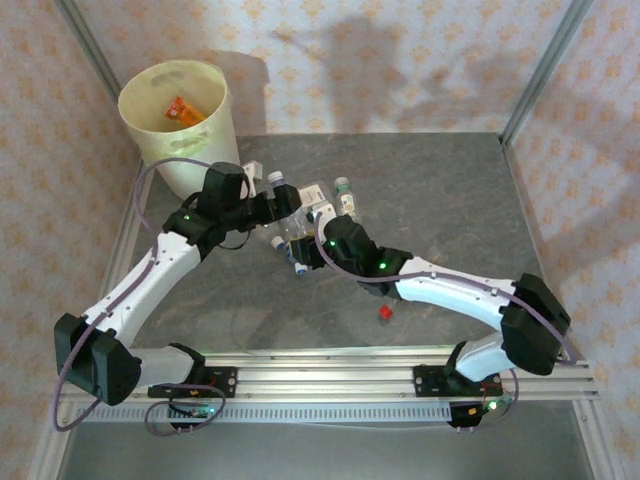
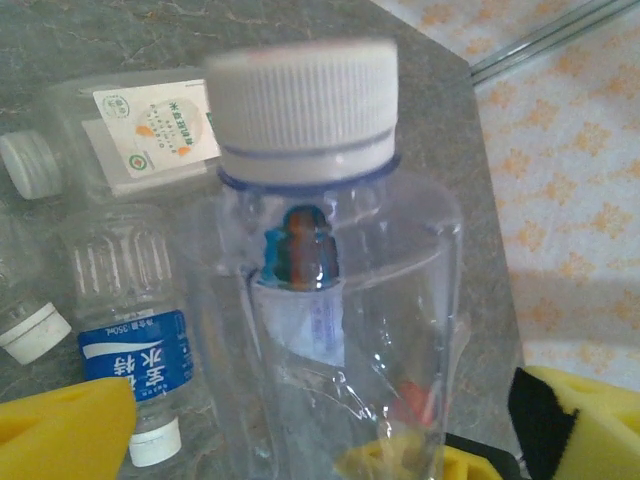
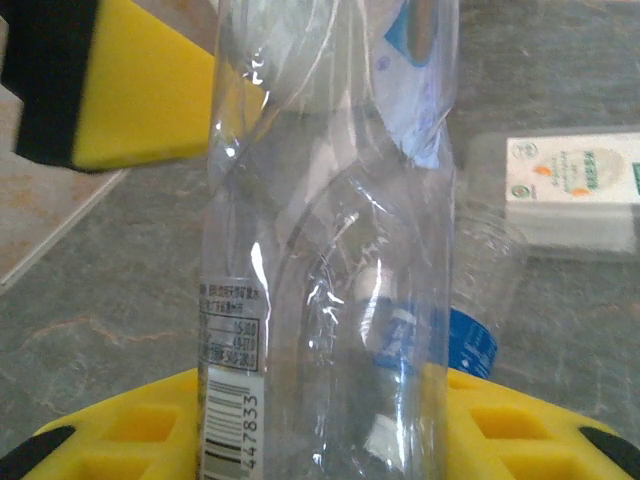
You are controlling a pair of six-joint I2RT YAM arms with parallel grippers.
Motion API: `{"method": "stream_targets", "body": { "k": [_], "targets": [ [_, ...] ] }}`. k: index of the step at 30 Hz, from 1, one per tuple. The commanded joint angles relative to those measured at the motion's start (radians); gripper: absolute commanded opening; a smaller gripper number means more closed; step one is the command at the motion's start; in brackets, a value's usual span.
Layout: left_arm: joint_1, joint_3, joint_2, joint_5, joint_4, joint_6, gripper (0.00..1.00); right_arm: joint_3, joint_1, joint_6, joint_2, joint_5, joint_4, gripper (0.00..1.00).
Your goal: Put the plastic bottles in the bin
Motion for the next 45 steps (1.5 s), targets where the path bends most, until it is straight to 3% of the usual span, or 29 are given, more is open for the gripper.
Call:
{"method": "stream_targets", "body": {
  "k": [1,5,14,21,25,33,39,45],
  "targets": [
    [-0.009,-0.019,-0.009,-0.038,0.044,0.014,0.91,0.033,0.004,-0.036,0.012,-0.051,0.078,0.39],
    [-0.013,-0.056,-0.001,0.017,0.129,-0.025,0.8,0.028,0.004,-0.039,0.013,-0.064,0.128,0.39],
    [-0.014,-0.072,-0.01,0.004,0.157,-0.03,0.61,0.027,0.003,-0.074,0.011,-0.104,0.148,0.4],
    [-0.014,-0.077,-0.012,-0.022,0.181,-0.041,0.51,0.024,0.004,-0.079,0.002,-0.076,0.114,0.52],
    [-0.014,-0.071,-0.008,-0.044,0.179,-0.047,0.49,0.022,0.004,-0.078,-0.003,-0.054,0.093,0.65],
    [-0.014,-0.038,-0.003,-0.144,0.114,-0.029,0.5,0.015,0.004,-0.118,-0.036,0.022,0.082,0.99],
    [-0.013,-0.005,0.013,-0.206,0.083,-0.027,0.5,-0.012,0.004,-0.129,-0.065,0.098,0.115,0.99],
    [-0.012,0.104,0.028,-0.355,-0.03,0.029,0.5,-0.125,0.001,-0.107,-0.134,0.154,0.293,0.99]
  ]
}}
